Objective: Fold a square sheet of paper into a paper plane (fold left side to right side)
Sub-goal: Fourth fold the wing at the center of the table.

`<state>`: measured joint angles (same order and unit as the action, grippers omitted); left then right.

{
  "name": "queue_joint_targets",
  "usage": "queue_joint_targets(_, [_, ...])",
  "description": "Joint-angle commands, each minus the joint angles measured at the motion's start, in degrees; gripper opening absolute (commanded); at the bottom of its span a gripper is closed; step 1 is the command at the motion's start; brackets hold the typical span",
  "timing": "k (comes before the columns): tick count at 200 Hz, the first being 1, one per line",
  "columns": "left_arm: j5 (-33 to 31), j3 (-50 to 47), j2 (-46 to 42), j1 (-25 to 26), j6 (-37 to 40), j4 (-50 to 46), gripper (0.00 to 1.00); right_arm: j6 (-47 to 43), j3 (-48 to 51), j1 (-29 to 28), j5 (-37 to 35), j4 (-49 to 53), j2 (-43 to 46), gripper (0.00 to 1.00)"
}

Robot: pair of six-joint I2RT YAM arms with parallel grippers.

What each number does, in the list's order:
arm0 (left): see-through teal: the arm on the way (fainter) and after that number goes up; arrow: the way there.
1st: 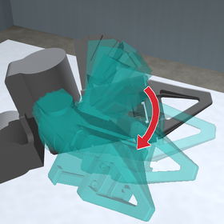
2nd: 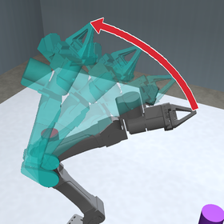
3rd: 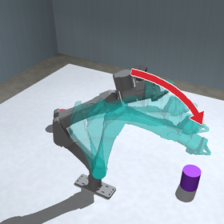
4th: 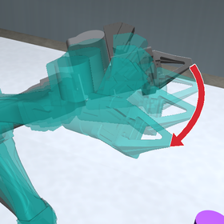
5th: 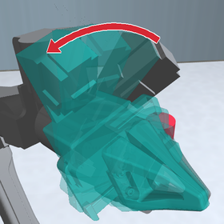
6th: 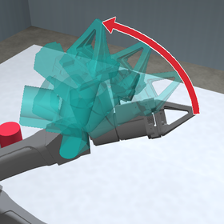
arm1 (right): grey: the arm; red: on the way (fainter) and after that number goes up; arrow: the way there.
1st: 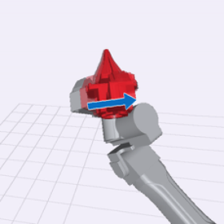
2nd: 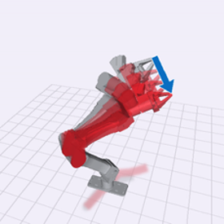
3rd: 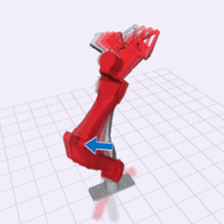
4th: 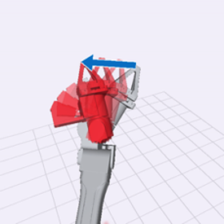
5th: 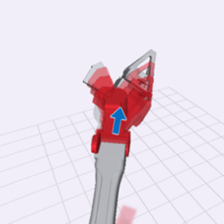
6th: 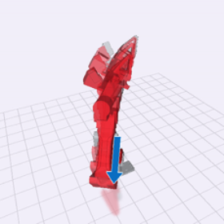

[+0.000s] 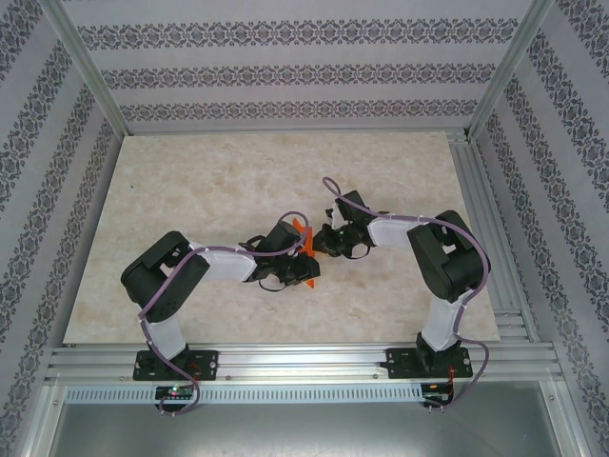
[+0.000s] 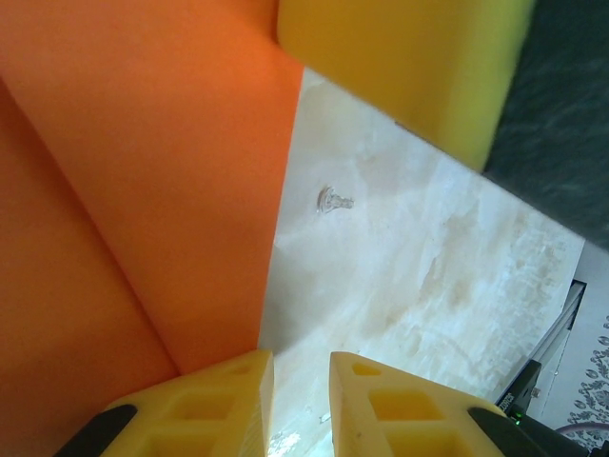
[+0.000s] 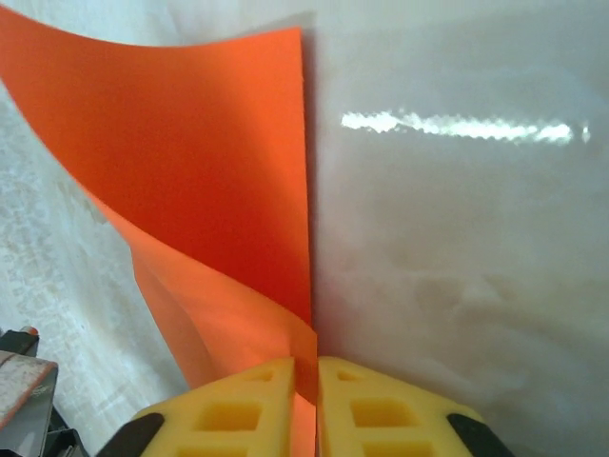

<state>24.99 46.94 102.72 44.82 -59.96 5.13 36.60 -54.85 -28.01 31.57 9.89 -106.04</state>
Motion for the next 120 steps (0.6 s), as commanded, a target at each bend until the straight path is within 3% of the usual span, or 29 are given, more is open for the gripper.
queue_joint_targets(1, [-1.0, -1.2, 1.6, 0.8, -0.5, -2.1, 0.25, -1.7, -2.0, 0.3, -0.9, 0.5, 1.4, 0.19])
queue_joint_targets(44, [-0.8, -1.1, 2.0, 0.8, -0.5, -1.9, 0.24, -3.7, -1.0, 2.2, -2.8, 4.1, 6.2, 0.24])
queue_joint_targets(83, [-0.9, -1.4, 1.8, 0.8, -0.6, -1.5, 0.24, -2.5, 1.3, 1.6, 0.4, 2.1, 6.6, 0.14])
queue_joint_targets(120, [-0.7, -1.1, 2.0, 0.8, -0.4, -1.9, 0.24, -0.3, 2.1, 0.2, 2.4, -1.7, 5.1, 0.11])
